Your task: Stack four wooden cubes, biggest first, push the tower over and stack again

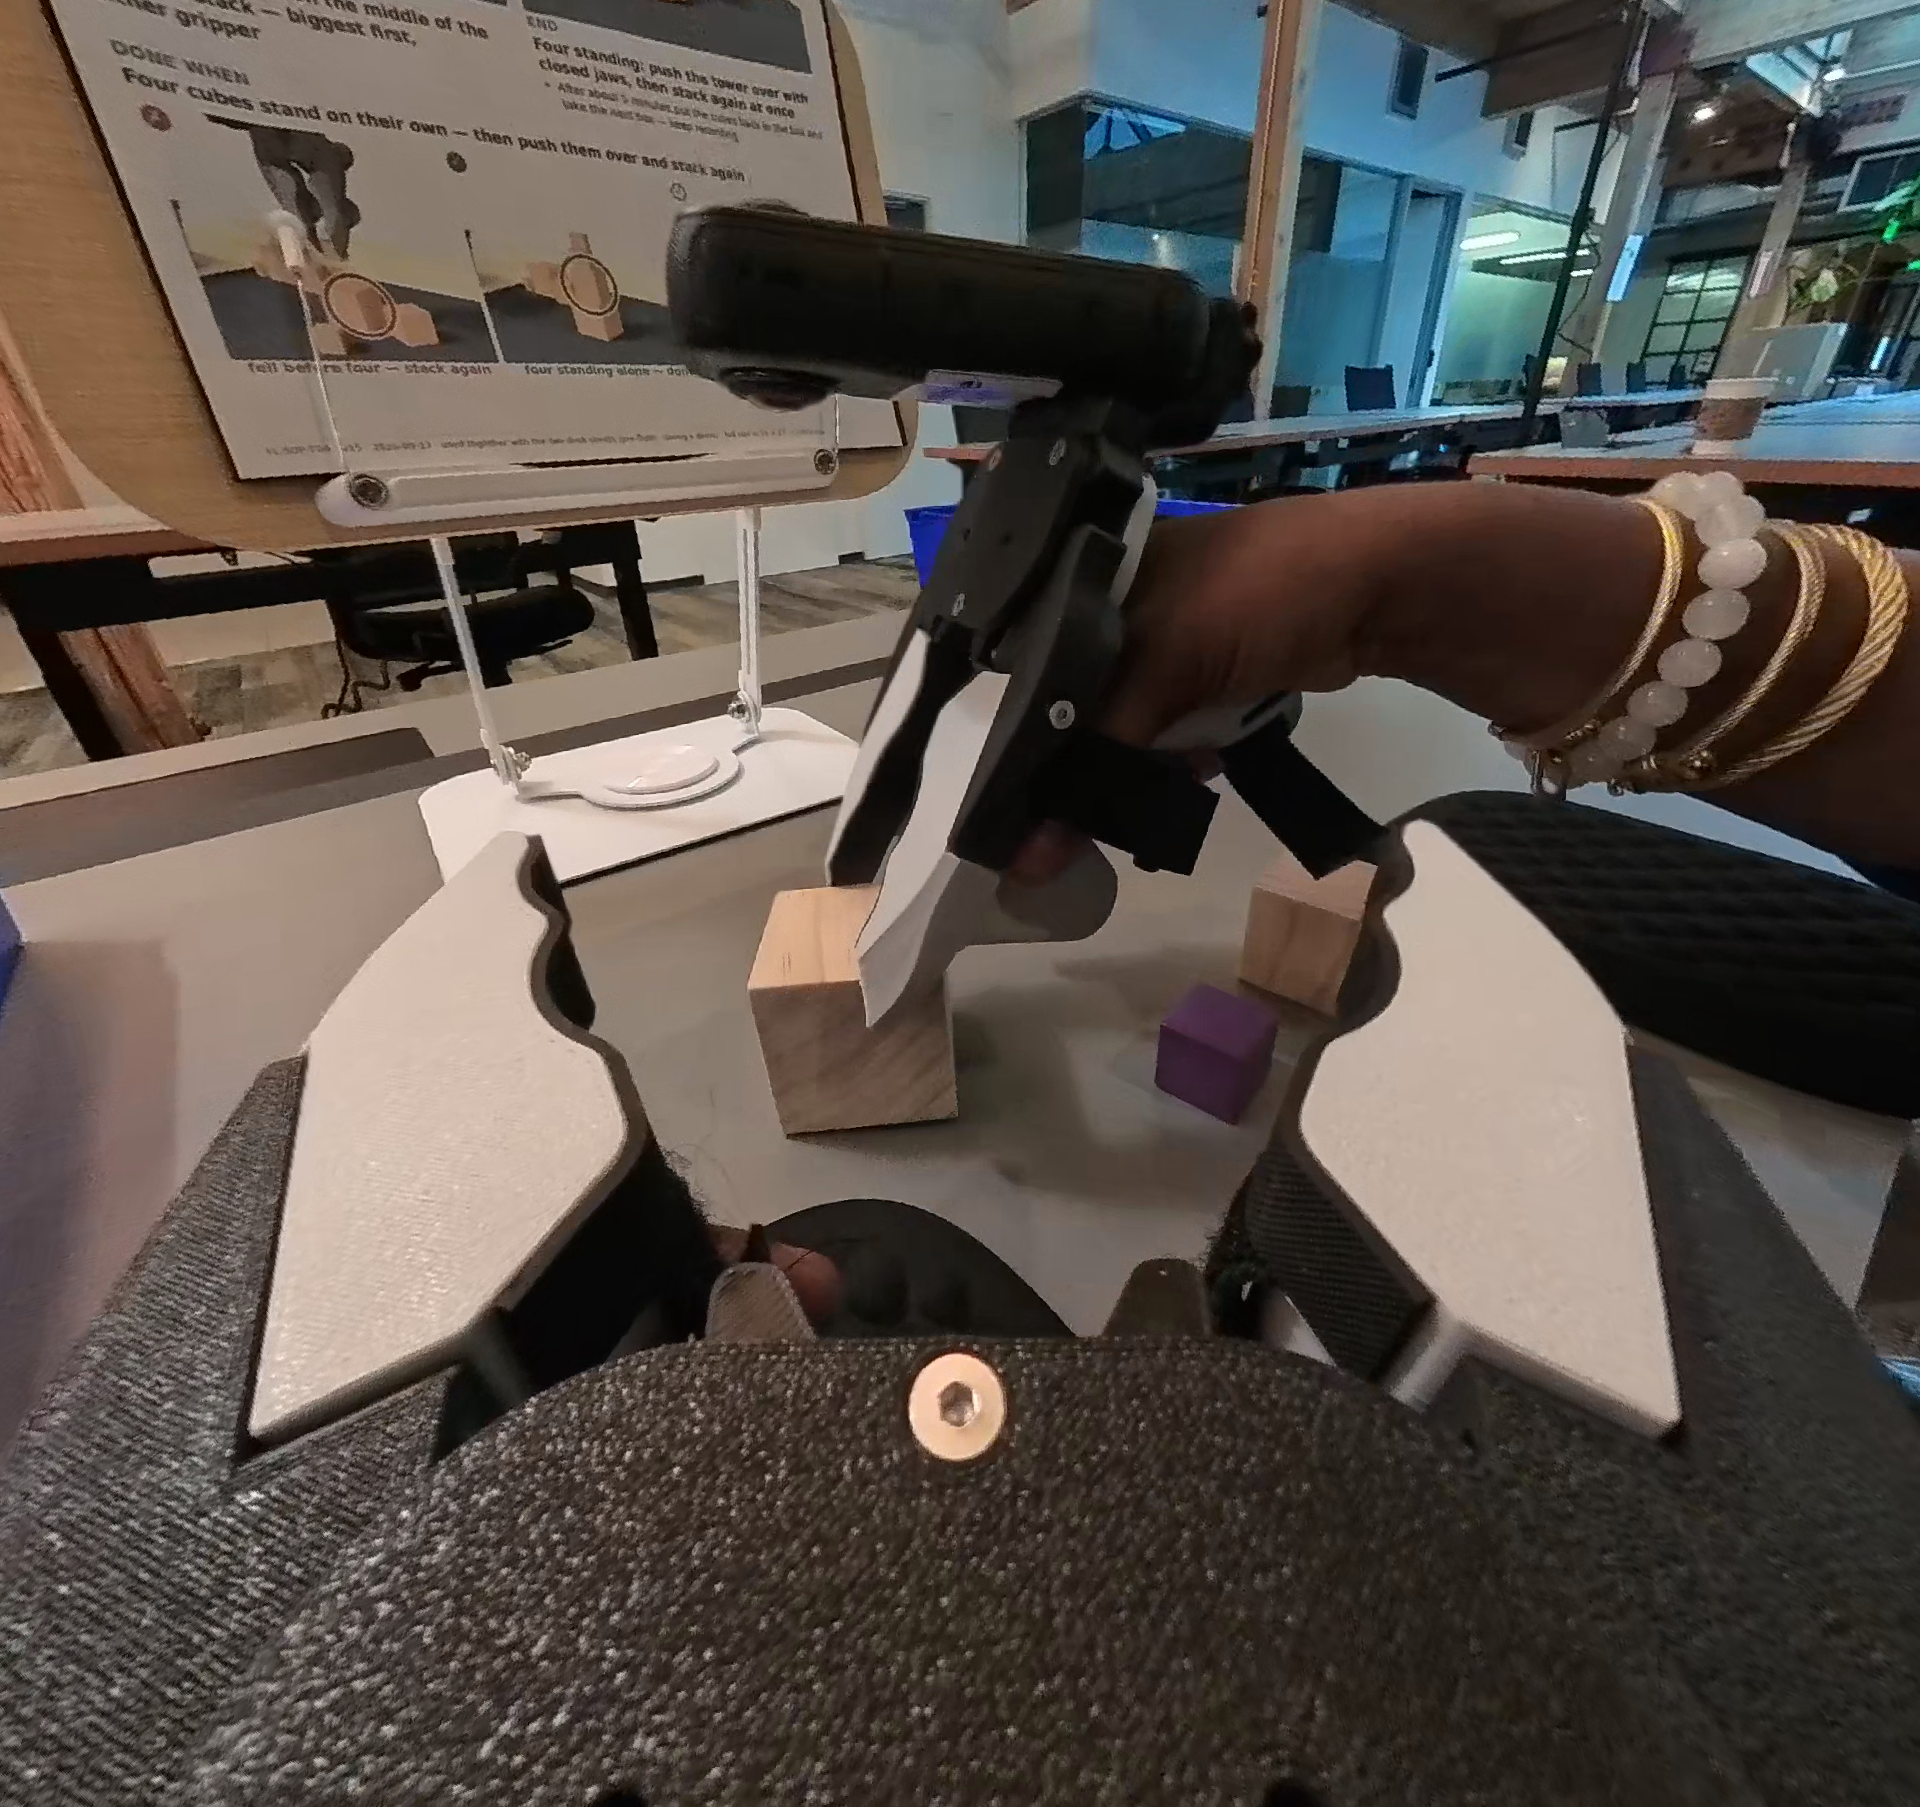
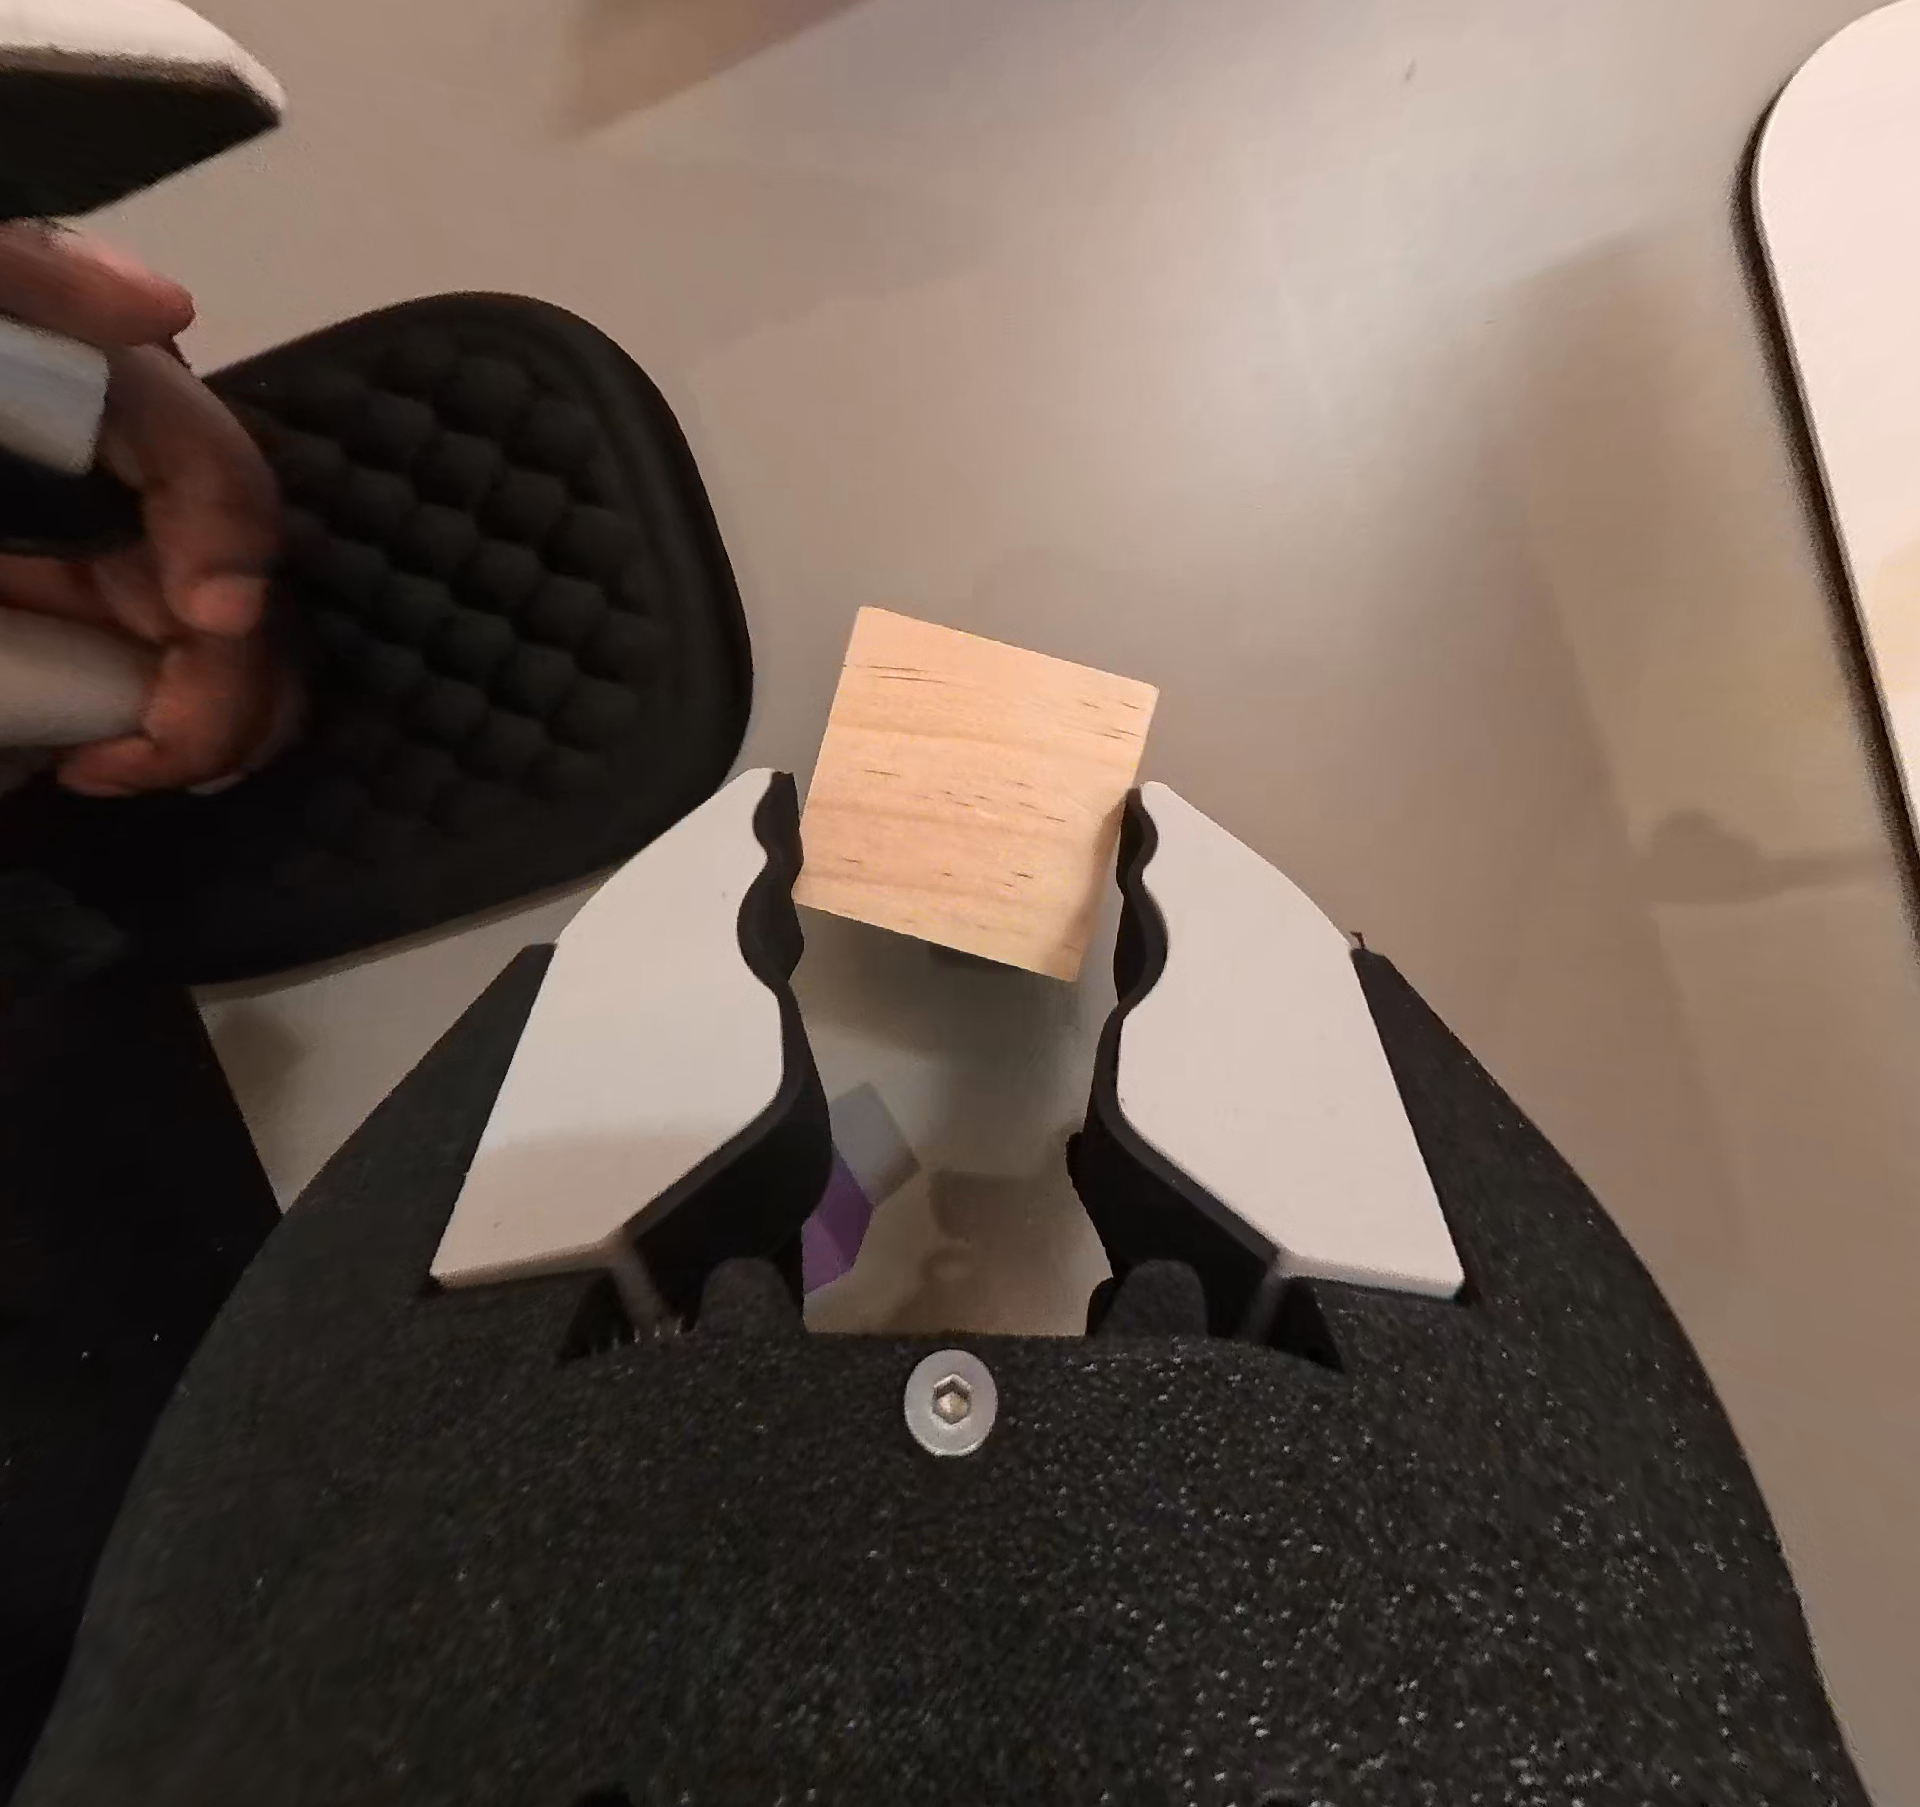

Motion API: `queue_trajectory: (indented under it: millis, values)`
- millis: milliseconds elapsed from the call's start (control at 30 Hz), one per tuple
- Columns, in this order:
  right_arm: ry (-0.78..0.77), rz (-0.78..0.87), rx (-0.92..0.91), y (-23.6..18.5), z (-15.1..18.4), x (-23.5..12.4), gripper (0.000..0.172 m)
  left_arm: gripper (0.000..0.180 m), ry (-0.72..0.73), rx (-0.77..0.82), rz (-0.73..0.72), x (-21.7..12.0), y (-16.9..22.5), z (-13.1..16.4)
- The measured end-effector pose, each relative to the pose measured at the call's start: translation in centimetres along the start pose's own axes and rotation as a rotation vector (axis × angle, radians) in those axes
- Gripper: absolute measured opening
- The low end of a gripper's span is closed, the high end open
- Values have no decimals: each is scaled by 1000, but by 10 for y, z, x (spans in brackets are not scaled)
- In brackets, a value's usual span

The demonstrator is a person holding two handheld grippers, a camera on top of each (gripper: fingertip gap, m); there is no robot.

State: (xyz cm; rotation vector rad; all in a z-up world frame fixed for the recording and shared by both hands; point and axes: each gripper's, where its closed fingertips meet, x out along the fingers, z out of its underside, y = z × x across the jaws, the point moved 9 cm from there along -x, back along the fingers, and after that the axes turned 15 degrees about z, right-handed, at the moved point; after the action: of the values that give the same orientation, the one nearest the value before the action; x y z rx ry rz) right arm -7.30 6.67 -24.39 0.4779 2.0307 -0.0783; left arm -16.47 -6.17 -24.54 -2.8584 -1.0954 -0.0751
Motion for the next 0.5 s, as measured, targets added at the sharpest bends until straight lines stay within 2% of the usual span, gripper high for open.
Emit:
queue_trajectory:
  millis: [167,267,367,500]
  values:
    - [5,0,-18,0,5,-2,59,140,-3,0,1,0,0,0]
    - [19,39,-18,3,5,-11,82,140,-8,8,1,1,1,0]
    - [36,89,-62,11,10,-38,95,140,-5,8,10,0,1,0]
    - [43,96,-282,26,36,-85,90,140,12,-2,28,-1,1,-1]
